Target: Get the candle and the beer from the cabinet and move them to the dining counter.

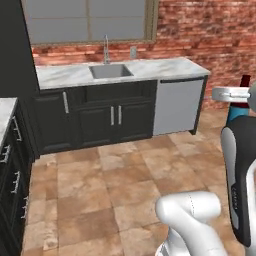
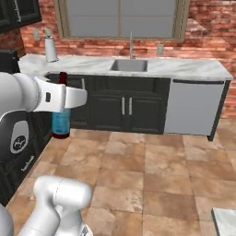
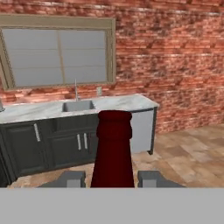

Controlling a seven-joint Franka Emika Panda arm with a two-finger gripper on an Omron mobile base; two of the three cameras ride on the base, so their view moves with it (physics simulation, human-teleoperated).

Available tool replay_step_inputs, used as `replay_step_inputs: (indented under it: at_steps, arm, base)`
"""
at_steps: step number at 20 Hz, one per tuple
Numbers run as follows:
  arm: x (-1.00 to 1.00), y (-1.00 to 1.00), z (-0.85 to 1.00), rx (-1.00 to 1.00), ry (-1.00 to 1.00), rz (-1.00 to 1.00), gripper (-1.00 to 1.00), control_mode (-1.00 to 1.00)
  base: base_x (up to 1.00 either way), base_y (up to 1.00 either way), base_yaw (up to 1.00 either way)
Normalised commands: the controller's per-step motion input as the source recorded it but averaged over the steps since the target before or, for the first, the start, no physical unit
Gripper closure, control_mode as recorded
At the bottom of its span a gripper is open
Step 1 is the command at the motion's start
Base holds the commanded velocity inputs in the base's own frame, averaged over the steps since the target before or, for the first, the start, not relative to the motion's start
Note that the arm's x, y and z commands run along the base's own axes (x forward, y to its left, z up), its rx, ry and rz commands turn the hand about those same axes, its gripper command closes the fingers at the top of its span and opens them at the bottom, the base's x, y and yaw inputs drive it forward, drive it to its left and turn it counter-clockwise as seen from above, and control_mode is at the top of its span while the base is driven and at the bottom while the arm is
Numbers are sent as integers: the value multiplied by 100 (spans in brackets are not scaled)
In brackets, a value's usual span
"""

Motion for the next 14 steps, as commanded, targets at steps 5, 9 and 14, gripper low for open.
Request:
replay_step_inputs:
  at_steps: [5,9,14]
  arm:
    - [0,0,0,0,0,0,100,100]
    - [0,0,0,0,0,0,100,100]
    - [0,0,0,0,0,0,100,100]
  base:
    - [64,0,-49]
    - [95,0,-23]
    - [100,0,-19]
